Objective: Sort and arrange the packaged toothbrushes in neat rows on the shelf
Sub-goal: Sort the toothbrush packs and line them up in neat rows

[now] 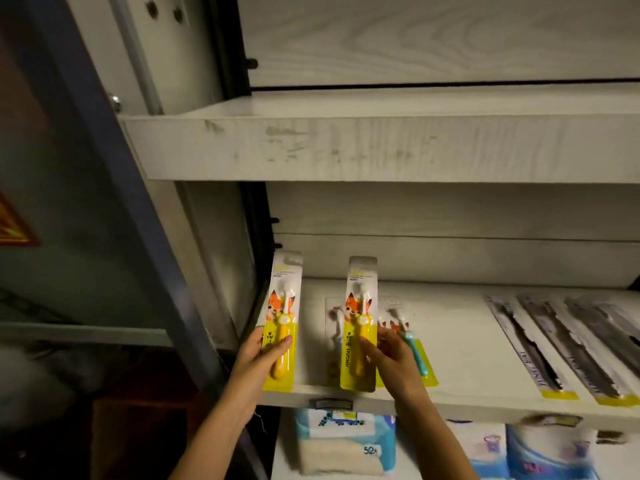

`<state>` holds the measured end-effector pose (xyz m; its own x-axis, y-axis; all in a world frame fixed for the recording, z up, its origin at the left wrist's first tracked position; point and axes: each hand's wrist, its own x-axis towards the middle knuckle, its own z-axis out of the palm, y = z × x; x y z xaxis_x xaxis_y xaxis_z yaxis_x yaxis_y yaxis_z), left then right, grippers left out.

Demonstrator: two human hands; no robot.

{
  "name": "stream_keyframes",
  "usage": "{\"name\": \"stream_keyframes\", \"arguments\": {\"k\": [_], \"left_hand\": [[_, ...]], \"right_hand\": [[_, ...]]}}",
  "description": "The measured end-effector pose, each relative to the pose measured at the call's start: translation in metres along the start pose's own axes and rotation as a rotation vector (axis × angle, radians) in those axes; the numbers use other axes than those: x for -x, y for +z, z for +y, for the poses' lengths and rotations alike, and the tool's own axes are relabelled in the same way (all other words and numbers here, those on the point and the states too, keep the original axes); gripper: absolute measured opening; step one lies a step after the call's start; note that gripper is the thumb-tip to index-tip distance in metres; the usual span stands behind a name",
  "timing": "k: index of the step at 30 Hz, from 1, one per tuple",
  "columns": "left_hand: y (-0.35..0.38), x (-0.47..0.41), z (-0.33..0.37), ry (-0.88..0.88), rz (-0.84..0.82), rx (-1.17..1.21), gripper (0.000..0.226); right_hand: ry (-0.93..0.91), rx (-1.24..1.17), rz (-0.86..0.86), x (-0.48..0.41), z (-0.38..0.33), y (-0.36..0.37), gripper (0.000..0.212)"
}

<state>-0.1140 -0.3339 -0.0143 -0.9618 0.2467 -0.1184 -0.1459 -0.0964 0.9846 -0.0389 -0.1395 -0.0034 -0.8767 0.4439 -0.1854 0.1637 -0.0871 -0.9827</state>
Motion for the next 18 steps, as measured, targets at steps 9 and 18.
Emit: {"name": "stream_keyframes", "arguments": {"k": [9, 18], "left_hand": [[-0.026, -0.022, 0.004, 0.004, -0.025, -0.014, 0.044], [-0.029, -0.026, -0.005, -0.017, -0.013, -0.02, 0.065]], "right_hand": [[0.113, 0.547, 0.018, -0.049, 0.022, 0.073, 0.029], [0.132, 1.006, 0.064, -0.058, 0.034, 0.096, 0.032]]}}
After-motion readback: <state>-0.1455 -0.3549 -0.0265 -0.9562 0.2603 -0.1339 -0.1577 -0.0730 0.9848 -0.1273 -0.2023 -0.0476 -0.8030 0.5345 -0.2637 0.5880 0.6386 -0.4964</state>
